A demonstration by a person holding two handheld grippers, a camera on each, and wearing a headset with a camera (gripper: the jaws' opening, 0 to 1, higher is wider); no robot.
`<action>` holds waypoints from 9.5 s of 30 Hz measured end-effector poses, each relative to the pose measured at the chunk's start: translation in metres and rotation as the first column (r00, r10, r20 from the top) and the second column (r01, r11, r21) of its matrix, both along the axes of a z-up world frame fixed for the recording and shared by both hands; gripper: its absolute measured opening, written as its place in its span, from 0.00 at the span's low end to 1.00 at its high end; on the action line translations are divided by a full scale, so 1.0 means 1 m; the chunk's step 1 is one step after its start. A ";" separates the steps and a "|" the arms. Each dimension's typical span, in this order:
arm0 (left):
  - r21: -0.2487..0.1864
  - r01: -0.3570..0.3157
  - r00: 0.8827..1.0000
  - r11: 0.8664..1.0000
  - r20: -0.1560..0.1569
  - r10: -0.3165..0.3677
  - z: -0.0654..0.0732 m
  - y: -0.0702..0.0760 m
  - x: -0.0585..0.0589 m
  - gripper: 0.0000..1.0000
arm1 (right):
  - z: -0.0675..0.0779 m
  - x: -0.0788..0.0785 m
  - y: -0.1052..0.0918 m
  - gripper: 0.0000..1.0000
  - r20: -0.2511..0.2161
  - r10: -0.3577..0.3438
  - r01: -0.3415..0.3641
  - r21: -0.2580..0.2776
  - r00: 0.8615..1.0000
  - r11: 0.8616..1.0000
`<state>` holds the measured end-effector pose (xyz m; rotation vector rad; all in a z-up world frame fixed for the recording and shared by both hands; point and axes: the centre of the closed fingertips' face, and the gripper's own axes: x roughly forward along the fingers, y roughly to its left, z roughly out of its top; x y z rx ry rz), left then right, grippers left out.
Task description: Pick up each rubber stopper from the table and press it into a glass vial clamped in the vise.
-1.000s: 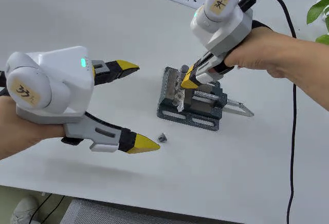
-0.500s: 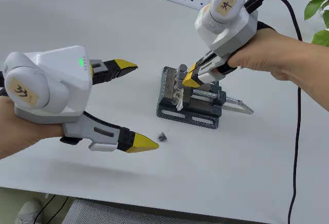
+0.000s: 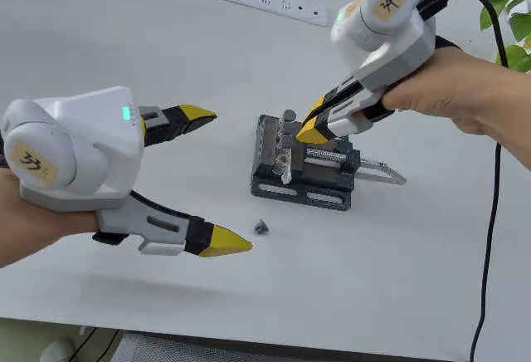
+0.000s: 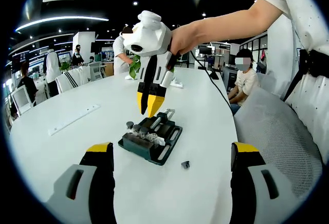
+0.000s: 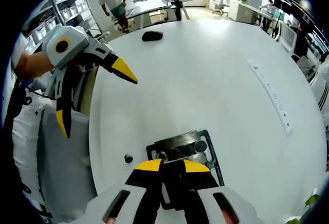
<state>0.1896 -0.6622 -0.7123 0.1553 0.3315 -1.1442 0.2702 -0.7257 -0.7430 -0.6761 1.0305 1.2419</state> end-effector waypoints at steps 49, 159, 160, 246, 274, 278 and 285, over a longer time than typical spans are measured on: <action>0.130 0.010 1.000 0.991 0.005 -0.011 -0.001 0.019 -0.011 0.99 | 0.010 -0.065 -0.095 0.71 0.061 -0.248 0.214 0.339 0.967 0.916; 0.074 0.008 0.999 0.997 0.041 -0.011 0.015 -0.015 -0.012 0.89 | 0.011 -0.077 -0.013 0.00 0.197 -0.428 0.269 0.535 0.882 0.801; 0.071 0.003 0.998 0.997 0.058 -0.007 0.019 -0.018 -0.010 0.86 | 0.020 -0.076 -0.015 0.00 0.190 -0.449 0.284 0.552 0.873 0.784; -0.442 0.183 0.973 0.878 -0.048 -0.226 0.153 -0.052 -0.032 0.03 | 0.191 -0.128 -0.007 0.17 0.092 -0.177 0.042 0.772 0.980 0.635; -0.542 0.264 0.929 0.798 -0.078 -0.361 0.179 -0.059 -0.057 0.03 | 0.206 -0.139 0.010 0.07 0.129 -0.068 -0.059 0.781 0.989 0.622; -0.559 0.267 0.924 0.785 -0.082 -0.373 0.183 -0.058 -0.057 0.03 | 0.208 -0.139 0.008 0.07 0.135 -0.058 -0.071 0.786 0.989 0.614; -0.574 0.269 0.918 0.773 -0.089 -0.386 0.184 -0.055 -0.057 0.03 | 0.208 -0.141 0.008 0.07 0.149 -0.038 -0.095 0.783 0.988 0.614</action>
